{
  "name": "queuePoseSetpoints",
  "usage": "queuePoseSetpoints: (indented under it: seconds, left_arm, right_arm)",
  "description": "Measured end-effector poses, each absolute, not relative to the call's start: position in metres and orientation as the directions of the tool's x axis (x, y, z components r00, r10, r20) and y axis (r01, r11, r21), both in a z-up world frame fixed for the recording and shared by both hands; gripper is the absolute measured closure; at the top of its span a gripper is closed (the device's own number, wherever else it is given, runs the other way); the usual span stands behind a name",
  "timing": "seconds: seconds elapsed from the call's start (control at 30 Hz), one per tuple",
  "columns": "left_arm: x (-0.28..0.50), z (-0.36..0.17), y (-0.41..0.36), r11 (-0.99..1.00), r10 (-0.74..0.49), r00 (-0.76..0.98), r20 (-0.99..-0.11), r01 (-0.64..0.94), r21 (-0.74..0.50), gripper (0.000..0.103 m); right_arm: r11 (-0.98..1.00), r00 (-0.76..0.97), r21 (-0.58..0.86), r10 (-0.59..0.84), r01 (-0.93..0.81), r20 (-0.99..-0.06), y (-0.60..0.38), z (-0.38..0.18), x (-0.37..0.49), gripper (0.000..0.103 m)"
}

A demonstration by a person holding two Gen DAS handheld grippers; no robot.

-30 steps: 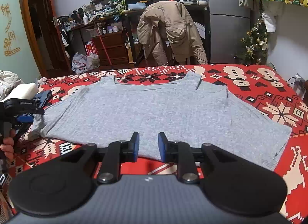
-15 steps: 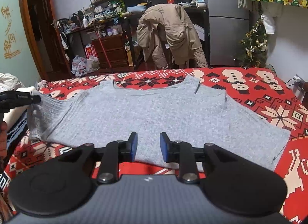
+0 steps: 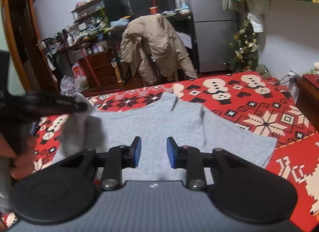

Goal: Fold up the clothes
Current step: 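Fold the pinched side edge toward the shirt center with the left tool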

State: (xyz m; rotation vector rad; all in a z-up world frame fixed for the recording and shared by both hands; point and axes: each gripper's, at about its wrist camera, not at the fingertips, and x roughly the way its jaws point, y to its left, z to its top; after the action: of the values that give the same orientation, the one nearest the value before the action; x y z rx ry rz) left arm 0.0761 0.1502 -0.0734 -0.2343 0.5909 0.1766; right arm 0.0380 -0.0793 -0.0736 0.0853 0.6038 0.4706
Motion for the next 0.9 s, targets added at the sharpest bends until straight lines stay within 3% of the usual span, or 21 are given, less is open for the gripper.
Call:
queuePoseSetpoints:
  seconds: [0.23, 0.3, 0.4, 0.57, 0.73, 0.9]
  left_arm:
    - [0.085, -0.093, 0.142, 0.942, -0.028, 0.808, -0.589, -0.175, -0.285, 0.093]
    - [0.074, -0.089, 0.149, 0.932, -0.058, 0.807, -0.587, -0.167, -0.321, 0.083]
    - [0.051, -0.076, 0.164, 0.911, -0.109, 0.809, -0.577, -0.151, -0.384, 0.078]
    - [0.014, -0.058, 0.192, 0.927, -0.058, 0.78, -0.624, -0.19, -0.323, 0.077]
    - [-0.007, -0.078, 0.219, 0.943, 0.012, 0.739, -0.674, -0.233, -0.239, 0.077]
    - [-0.003, -0.104, 0.24, 0.93, -0.007, 0.736, -0.677, -0.245, -0.275, 0.081]
  right_arm:
    - [0.901, 0.721, 0.238, 0.433, -0.363, -0.541, -0.09, -0.082, 0.05, 0.072]
    - [0.9, 0.718, 0.241, 0.435, -0.363, -0.544, -0.089, -0.083, 0.052, 0.072]
    - [0.897, 0.713, 0.244, 0.442, -0.369, -0.545, -0.084, -0.084, 0.051, 0.072]
    - [0.872, 0.685, 0.274, 0.489, -0.406, -0.541, -0.073, -0.086, 0.047, 0.071]
    - [0.815, 0.617, 0.369, 0.58, -0.447, -0.532, -0.051, -0.096, 0.046, 0.071]
    - [0.774, 0.564, 0.469, 0.632, -0.425, -0.532, -0.031, -0.11, 0.053, 0.071]
